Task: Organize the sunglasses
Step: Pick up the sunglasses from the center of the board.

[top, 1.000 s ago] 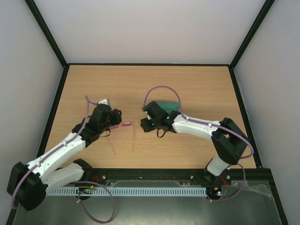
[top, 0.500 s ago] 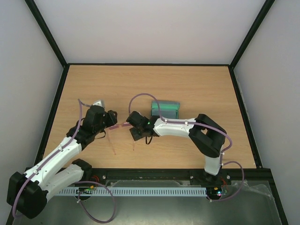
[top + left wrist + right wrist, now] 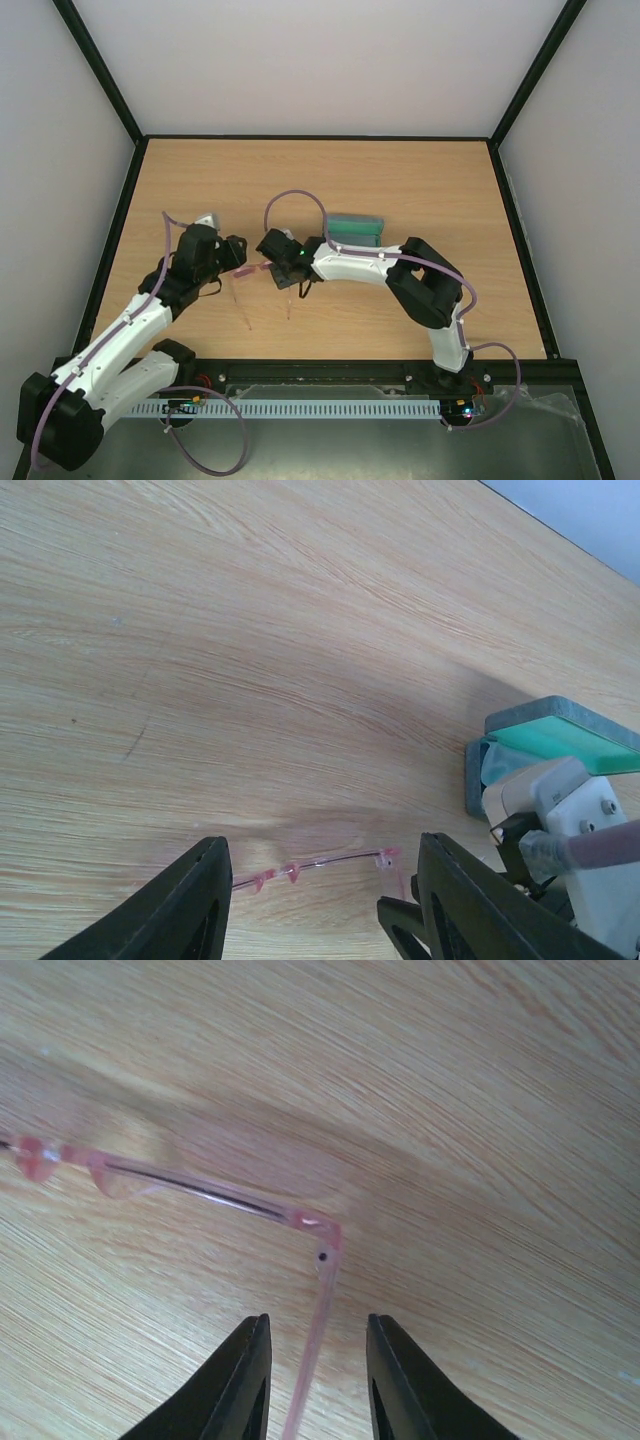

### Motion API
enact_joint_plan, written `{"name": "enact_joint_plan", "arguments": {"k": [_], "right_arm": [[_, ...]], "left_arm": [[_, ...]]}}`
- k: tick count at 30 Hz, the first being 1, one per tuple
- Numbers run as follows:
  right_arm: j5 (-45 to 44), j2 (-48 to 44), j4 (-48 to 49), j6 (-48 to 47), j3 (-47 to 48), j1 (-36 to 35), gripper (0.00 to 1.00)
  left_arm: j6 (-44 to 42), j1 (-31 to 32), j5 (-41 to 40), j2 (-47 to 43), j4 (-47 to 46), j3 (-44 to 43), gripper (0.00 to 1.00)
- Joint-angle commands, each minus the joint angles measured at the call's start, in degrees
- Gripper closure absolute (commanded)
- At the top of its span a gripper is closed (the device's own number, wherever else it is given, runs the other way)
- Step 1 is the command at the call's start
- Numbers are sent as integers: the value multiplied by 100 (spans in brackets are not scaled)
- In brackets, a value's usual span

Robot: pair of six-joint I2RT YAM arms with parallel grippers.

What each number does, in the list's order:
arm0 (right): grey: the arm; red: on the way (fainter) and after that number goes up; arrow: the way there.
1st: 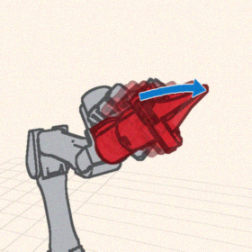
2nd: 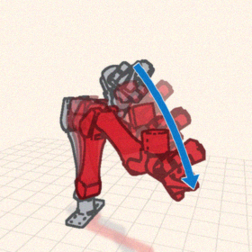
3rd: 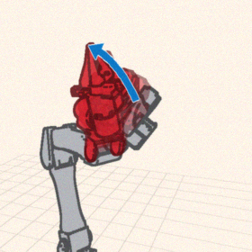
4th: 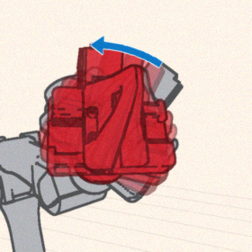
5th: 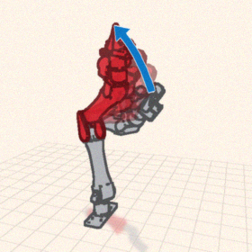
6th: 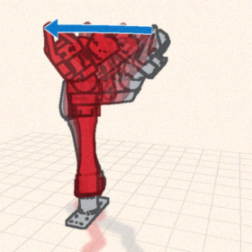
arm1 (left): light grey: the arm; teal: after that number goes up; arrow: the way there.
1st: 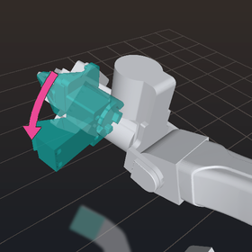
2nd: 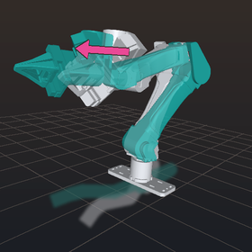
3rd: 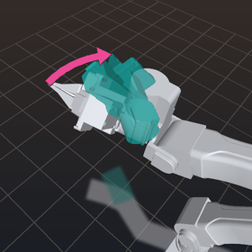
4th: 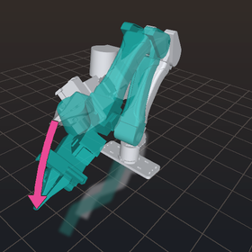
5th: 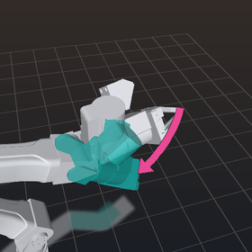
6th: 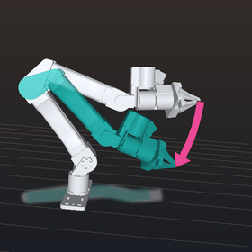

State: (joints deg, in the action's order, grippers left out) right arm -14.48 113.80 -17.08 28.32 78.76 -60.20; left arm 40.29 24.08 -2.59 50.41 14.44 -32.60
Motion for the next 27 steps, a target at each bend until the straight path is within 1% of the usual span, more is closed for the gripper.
{"name": "enact_joint_plan", "arguments": {"k": [1,3,5,6,8,10,11,15,19,24,27], "right_arm": [[-105,103,-590,81,124,30,70],[-108,118,-603,93,104,40,70],[-74,173,-617,90,111,68,74],[-43,204,-626,80,131,82,77],[-3,229,-611,78,125,122,88],[99,235,-589,69,120,150,97],[135,220,-568,69,95,169,98],[224,-51,-355,148,-168,265,99],[41,-782,-142,297,-574,366,99],[-636,-1867,-158,465,-1015,551,99],[-1071,-2560,-132,573,-1264,701,99]], "left_arm": [[-143,-102,164,-123,32,84,46],[-144,-120,216,-110,-11,106,46],[-144,-129,255,-86,-55,133,46],[-140,-131,265,-81,-74,141,46],[-136,-131,276,-78,-100,169,46],[-134,-138,279,-96,-109,179,45],[-129,-140,289,-105,-120,185,45],[-134,-149,357,-165,-119,132,44],[-147,-149,457,-210,-52,-41,44],[-210,-141,666,-401,65,-264,46],[-188,-120,1019,-475,36,-276,49]]}}
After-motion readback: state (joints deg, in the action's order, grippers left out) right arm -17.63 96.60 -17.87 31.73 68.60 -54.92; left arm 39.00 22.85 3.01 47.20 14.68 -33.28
